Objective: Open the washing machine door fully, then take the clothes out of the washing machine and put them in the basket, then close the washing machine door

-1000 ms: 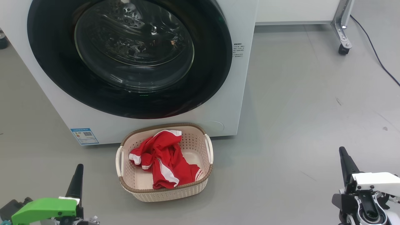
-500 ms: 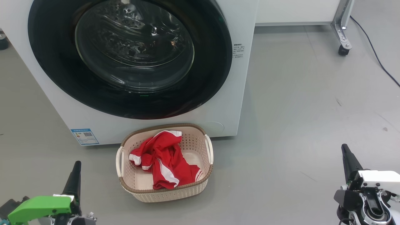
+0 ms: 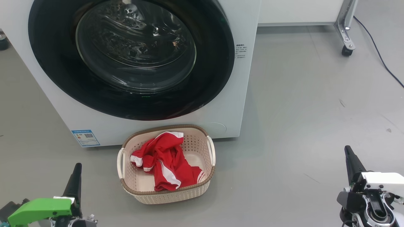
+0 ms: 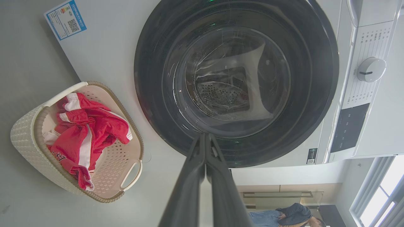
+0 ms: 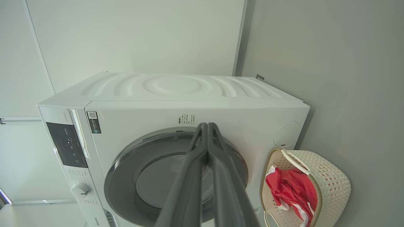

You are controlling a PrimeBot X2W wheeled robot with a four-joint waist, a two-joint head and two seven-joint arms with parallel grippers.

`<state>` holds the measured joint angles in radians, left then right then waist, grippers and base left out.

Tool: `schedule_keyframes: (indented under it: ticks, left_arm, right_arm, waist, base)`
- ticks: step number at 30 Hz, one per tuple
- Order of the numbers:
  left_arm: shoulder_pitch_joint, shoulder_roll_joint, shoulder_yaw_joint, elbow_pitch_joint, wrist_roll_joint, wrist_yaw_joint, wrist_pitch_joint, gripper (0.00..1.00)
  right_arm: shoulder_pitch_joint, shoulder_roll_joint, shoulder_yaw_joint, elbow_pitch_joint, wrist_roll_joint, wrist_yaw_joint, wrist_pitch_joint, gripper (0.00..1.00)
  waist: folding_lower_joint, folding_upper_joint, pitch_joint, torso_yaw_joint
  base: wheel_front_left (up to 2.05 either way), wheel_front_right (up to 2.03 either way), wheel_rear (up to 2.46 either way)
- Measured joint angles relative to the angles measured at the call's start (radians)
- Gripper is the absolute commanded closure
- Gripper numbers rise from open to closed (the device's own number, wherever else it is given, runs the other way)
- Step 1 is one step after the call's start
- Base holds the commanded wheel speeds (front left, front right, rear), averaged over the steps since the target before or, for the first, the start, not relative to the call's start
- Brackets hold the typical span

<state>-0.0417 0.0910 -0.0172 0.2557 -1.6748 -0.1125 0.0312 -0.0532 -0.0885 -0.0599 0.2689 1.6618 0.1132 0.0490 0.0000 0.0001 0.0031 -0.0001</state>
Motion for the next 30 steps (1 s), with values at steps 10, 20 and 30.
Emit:
schedule_keyframes:
  ticks: [10,20,30]
  left_arm:
    - [0.0,0.0,0.001,0.005,0.0,-0.006,0.0,1.0]
    - [-0.001,0.0,0.003,0.009,0.0,-0.007,0.003,1.0]
    - [-0.002,0.0,0.004,0.012,0.0,-0.007,0.003,1.0]
  right_arm:
    - [0.0,0.0,-0.001,0.002,0.0,0.0,0.003,1.0]
    - [-0.001,0.001,-0.002,0.004,0.0,0.003,0.003,1.0]
    - [-0.001,0.001,-0.003,0.007,0.0,0.003,0.003,1.0]
  waist:
    - [0.0,0.0,0.0,0.0]
    - [0.0,0.0,0.0,0.0]
    - [0.0,0.0,0.0,0.0]
  base:
    - [0.0,0.0,0.0]
    - [0.0,0.0,0.0]
    - [0.0,0.0,0.0]
